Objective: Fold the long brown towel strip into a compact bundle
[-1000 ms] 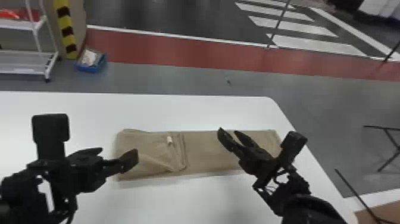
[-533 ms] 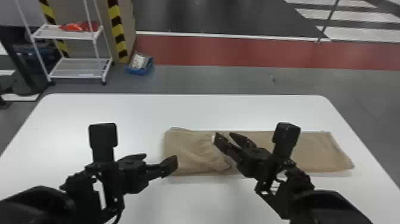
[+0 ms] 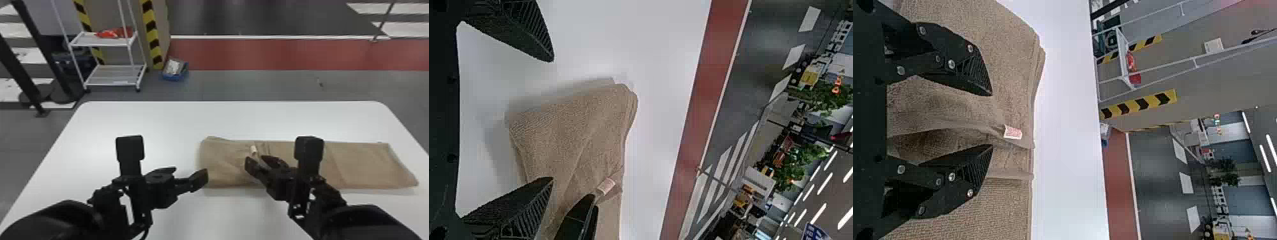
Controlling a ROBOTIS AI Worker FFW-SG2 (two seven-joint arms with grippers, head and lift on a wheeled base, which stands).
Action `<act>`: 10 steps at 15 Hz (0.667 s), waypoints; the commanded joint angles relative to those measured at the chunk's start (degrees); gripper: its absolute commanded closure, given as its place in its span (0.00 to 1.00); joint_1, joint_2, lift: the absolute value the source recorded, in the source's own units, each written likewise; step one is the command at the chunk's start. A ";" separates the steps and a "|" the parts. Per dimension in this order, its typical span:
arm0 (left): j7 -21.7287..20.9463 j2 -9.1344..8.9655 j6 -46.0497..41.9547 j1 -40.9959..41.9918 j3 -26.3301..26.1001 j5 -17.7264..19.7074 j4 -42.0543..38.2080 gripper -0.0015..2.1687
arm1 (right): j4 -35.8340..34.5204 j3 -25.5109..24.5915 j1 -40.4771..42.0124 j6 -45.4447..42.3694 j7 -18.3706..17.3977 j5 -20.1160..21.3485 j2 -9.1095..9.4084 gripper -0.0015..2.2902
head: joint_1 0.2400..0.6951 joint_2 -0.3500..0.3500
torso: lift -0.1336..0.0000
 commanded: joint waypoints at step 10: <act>0.41 -0.12 -0.88 0.66 0.49 -0.08 -0.34 0.01 | -3.23 -3.07 4.02 -10.41 0.46 -3.20 0.14 0.72 | 1.00 0.52 | 0.07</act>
